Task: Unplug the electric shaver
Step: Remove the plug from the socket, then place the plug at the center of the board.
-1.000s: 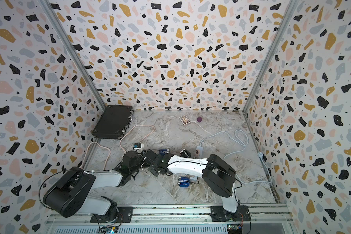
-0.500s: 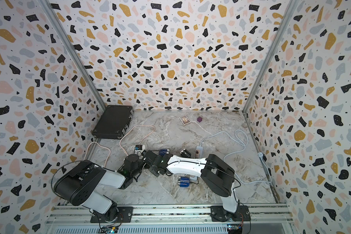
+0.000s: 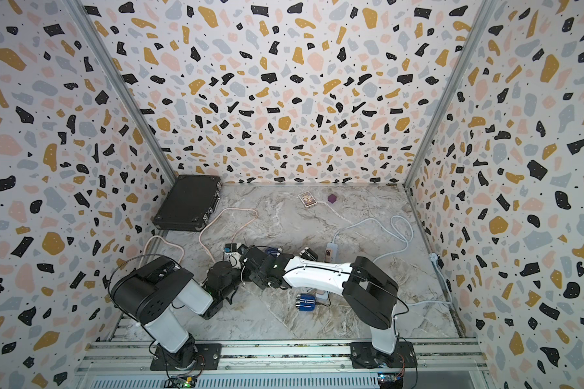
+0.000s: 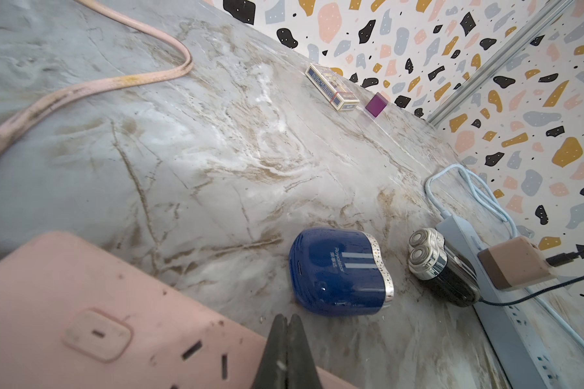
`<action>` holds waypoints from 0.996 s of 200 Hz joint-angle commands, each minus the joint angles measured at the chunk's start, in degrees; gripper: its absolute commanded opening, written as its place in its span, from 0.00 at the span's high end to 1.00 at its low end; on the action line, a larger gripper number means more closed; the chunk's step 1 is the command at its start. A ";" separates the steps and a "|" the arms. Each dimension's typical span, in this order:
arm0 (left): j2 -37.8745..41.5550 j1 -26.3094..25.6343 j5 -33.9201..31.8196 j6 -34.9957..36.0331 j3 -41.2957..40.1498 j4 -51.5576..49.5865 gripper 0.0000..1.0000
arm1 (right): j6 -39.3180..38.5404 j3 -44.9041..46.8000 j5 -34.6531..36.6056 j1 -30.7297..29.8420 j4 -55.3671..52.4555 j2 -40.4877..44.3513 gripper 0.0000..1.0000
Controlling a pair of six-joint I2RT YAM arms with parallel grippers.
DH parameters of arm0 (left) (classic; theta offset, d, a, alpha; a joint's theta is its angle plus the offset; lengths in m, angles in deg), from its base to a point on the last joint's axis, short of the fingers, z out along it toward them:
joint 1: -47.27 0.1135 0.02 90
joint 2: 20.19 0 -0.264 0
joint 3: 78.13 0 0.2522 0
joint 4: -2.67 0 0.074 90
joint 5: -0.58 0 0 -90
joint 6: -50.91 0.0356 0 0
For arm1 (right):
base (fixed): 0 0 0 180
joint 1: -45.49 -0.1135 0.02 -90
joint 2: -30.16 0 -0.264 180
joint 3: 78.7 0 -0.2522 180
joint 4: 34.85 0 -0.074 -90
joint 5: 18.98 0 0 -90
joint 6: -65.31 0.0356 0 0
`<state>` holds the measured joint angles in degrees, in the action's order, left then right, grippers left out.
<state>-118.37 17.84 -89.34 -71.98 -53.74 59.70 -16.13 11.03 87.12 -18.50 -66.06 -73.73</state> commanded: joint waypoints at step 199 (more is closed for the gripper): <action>56.01 -0.30 -1.46 6.07 11.16 -72.99 0.58 | 10.02 -13.38 -41.99 23.41 -5.72 -7.83 1.00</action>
<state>-63.88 17.84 -89.95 -67.96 -43.57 -4.28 -11.19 -1.15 55.16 2.20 -71.72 -79.92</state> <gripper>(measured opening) 0.415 0.300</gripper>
